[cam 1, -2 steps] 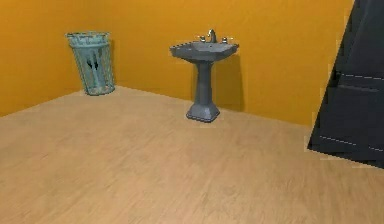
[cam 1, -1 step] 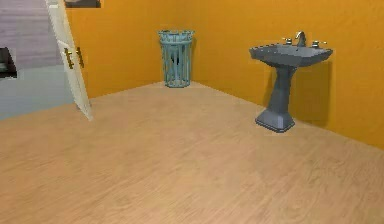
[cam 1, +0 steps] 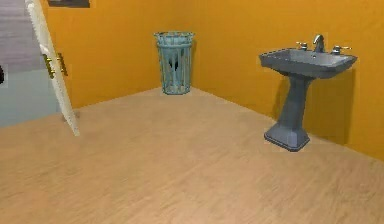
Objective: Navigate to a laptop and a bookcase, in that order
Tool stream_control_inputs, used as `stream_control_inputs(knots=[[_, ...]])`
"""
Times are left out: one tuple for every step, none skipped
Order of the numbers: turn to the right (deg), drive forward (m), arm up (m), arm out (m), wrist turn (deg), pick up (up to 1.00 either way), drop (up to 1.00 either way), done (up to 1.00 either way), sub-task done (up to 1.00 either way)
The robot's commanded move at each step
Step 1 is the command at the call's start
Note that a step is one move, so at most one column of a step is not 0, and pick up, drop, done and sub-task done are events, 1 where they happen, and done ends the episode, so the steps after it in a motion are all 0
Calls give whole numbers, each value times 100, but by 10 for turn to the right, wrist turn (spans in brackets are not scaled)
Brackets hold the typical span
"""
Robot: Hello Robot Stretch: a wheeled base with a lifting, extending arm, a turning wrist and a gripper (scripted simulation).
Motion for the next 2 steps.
stream_control_inputs(knots=[[450, 0, 0, 0, 0, 0, 0, 0, 0], [0, 65, 0, 0, 0, 0, 0, 0, 0]])
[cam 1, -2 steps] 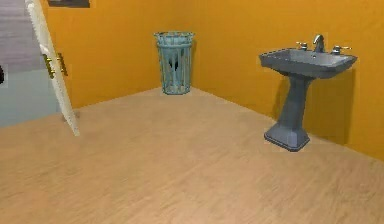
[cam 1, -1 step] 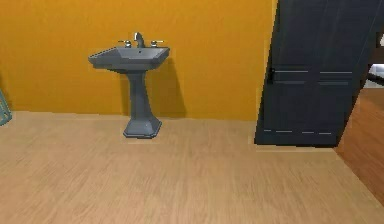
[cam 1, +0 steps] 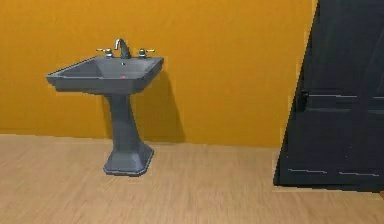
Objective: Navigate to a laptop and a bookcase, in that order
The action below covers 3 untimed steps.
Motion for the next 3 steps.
stream_control_inputs(knots=[[450, 0, 0, 0, 0, 0, 0, 0, 0], [300, 0, 0, 0, 0, 0, 0, 0, 0], [0, 100, 0, 0, 0, 0, 0, 0, 0]])
